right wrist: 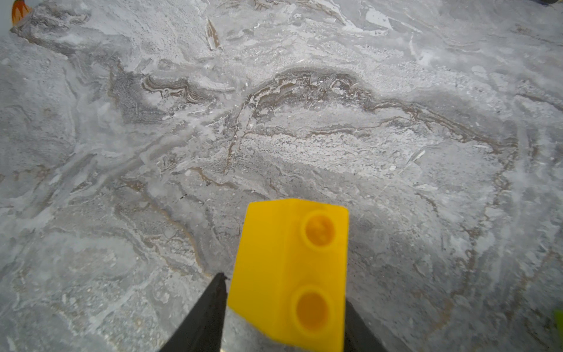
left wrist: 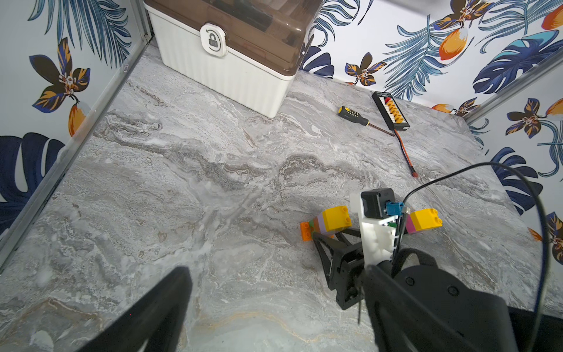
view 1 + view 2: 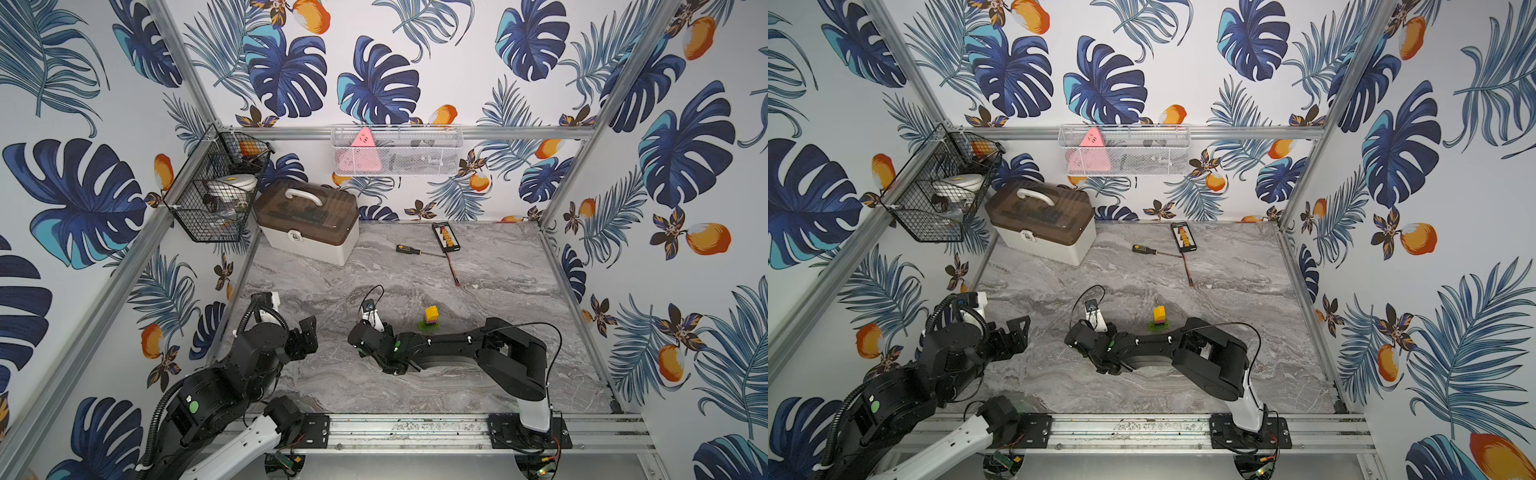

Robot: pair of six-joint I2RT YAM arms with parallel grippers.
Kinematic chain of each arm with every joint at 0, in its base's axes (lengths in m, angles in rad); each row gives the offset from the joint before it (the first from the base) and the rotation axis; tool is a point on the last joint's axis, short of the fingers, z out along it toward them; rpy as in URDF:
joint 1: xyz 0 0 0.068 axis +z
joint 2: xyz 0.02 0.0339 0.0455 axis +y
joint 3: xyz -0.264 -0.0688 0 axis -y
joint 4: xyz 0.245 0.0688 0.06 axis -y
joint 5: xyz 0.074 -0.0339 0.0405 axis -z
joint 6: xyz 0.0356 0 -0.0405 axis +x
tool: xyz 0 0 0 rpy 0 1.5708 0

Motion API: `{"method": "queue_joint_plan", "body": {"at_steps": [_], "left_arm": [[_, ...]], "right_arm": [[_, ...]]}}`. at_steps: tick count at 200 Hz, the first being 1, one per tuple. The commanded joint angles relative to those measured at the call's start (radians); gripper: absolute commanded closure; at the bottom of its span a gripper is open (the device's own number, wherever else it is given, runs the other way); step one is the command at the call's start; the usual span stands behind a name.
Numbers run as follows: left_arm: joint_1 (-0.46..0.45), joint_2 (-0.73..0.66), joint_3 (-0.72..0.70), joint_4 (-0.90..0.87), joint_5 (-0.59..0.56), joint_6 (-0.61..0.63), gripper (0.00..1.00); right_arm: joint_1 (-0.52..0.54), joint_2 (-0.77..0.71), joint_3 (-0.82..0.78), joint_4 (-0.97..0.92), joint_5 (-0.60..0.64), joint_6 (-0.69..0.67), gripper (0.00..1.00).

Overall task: Assemble the number 1 with lego
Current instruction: Pick up the lego brick from the center of the board, then place the lego brick at the center of the board.

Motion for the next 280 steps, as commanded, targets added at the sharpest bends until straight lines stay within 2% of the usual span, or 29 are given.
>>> {"method": "queue_joint_plan", "body": {"at_steps": [1,36,79,97,106,113,150,184,255,280], "left_arm": [[-0.002,-0.006,-0.003,0.019,-0.014,0.013,0.07],[-0.001,-0.010,-0.003,0.020,-0.014,0.013,0.07],[-0.002,-0.029,-0.006,0.023,-0.014,0.013,0.07],[-0.001,-0.033,-0.006,0.024,-0.012,0.013,0.07],[-0.003,-0.034,-0.007,0.024,-0.008,0.015,0.06],[-0.003,-0.036,-0.007,0.025,-0.008,0.014,0.06],[-0.006,-0.047,-0.012,0.028,-0.002,0.015,0.06],[-0.014,-0.052,-0.012,0.031,0.002,0.018,0.06],[-0.045,-0.070,-0.014,0.028,-0.005,0.012,0.06],[-0.051,-0.075,-0.014,0.028,-0.008,0.012,0.05]], "right_arm": [[-0.006,0.000,0.023,-0.057,-0.011,0.000,0.56],[-0.019,-0.021,0.096,-0.192,-0.047,0.004,0.64],[-0.063,-0.008,0.293,-0.555,-0.165,0.076,0.68],[-0.096,0.003,0.368,-0.710,-0.259,0.110,0.69],[-0.117,0.011,0.408,-0.797,-0.329,0.119,0.63],[-0.126,0.016,0.433,-0.855,-0.365,0.120,0.62],[-0.154,-0.010,0.487,-1.026,-0.562,0.076,0.63],[-0.200,0.018,0.477,-1.093,-0.753,0.035,0.63],[-0.202,0.202,0.525,-1.067,-0.785,0.036,0.61],[-0.204,0.236,0.551,-1.084,-0.746,0.033,0.54]]}}
